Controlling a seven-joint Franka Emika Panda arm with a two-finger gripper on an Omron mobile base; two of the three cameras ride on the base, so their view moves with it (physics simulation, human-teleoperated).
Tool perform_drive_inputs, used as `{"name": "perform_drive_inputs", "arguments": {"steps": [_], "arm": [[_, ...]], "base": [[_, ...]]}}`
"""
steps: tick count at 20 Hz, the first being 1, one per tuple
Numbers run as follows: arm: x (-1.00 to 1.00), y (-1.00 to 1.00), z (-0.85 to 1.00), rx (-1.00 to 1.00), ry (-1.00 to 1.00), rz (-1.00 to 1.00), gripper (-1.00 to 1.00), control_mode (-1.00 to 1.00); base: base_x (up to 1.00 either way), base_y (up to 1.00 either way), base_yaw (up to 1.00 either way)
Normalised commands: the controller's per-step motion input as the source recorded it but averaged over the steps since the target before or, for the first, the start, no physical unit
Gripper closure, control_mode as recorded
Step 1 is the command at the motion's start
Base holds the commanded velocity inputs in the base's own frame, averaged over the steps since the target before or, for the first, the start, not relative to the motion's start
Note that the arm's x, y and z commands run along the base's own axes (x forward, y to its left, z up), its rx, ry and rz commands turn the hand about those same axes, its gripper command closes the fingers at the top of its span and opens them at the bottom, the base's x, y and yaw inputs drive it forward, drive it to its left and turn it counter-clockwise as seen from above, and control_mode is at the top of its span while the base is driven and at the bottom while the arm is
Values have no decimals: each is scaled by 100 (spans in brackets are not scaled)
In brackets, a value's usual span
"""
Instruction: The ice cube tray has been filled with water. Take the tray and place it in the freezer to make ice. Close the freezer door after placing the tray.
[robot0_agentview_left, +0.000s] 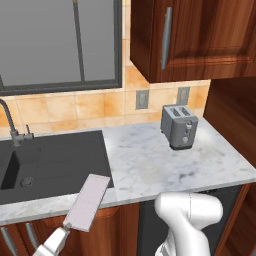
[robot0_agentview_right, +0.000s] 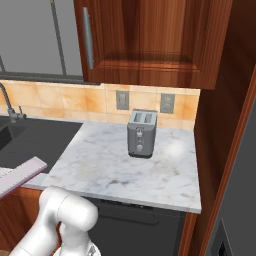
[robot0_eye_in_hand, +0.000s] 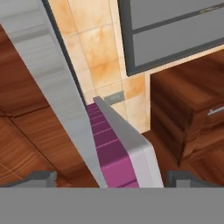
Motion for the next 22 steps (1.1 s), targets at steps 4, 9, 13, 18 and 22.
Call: {"name": "perform_drive_inputs", "arguments": {"steps": [4, 9, 13, 18, 22], "arm": [[0, 0, 1, 0, 0, 4, -100, -100], [0, 0, 15, 0, 0, 7, -100, -100], [0, 0, 13, 0, 0, 12, -100, -100], [5, -5, 2, 0, 3, 17, -100, -100], [4, -16, 0, 1, 3, 19, -100, -100]], "base": [[0, 0, 0], [0, 0, 0], [0, 0, 0], [0, 0, 0], [0, 0, 0]]}}
